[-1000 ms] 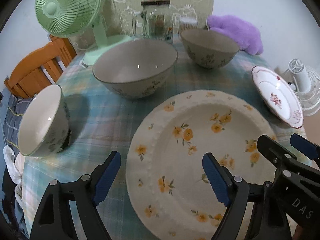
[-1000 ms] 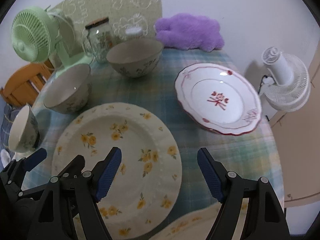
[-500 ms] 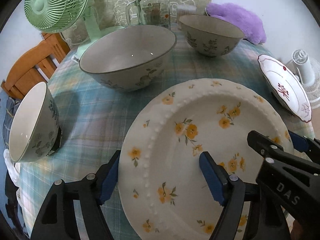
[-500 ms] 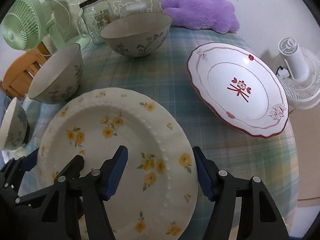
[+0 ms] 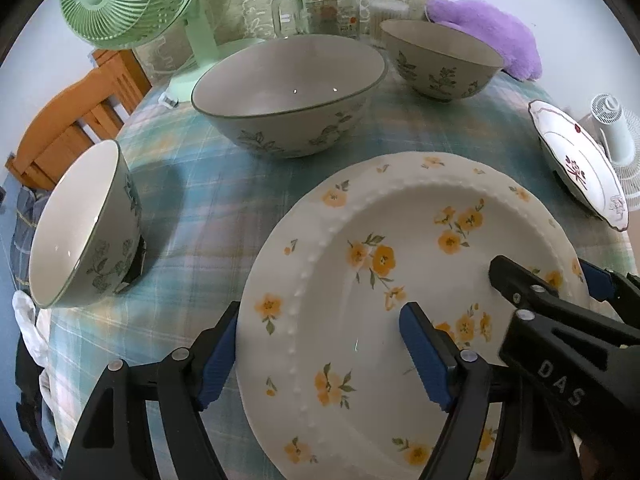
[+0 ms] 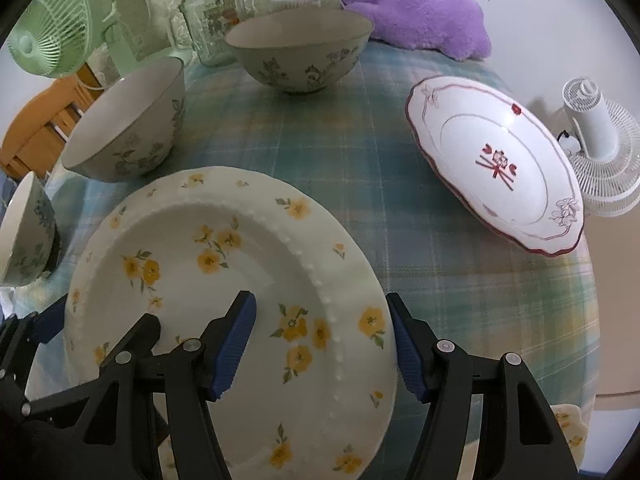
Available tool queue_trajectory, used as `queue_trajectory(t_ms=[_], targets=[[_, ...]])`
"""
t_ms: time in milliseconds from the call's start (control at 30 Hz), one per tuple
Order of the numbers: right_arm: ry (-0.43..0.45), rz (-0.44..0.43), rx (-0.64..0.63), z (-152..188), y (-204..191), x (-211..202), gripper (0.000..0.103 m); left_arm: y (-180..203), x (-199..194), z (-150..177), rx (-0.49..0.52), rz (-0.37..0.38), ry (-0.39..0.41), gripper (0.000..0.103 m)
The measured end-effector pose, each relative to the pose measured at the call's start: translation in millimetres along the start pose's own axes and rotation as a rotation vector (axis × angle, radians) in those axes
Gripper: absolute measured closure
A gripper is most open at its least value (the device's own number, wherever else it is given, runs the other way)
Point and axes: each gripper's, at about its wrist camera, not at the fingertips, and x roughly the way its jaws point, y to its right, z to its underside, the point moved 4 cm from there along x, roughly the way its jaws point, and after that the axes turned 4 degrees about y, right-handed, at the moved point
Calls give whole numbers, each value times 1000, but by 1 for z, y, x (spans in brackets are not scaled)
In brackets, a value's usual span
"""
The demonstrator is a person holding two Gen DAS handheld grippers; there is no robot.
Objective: Organize plates and bowls
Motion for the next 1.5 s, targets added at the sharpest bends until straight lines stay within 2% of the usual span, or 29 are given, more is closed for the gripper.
queue_trajectory(t_ms=[300, 767, 1167, 1500], targets=[[-11, 21, 2, -1, -2, -9, 32, -4, -10, -2, -12, 17, -6, 24], [16, 29, 8, 4, -14, -62, 33, -21, -60, 7, -35, 42, 26, 24], [62, 74, 42, 33, -23, -116, 33, -30, -104, 32, -14, 86, 72, 24], [77, 136, 110, 70, -22, -144, 33, -25, -123, 60, 57, 151, 85, 24]])
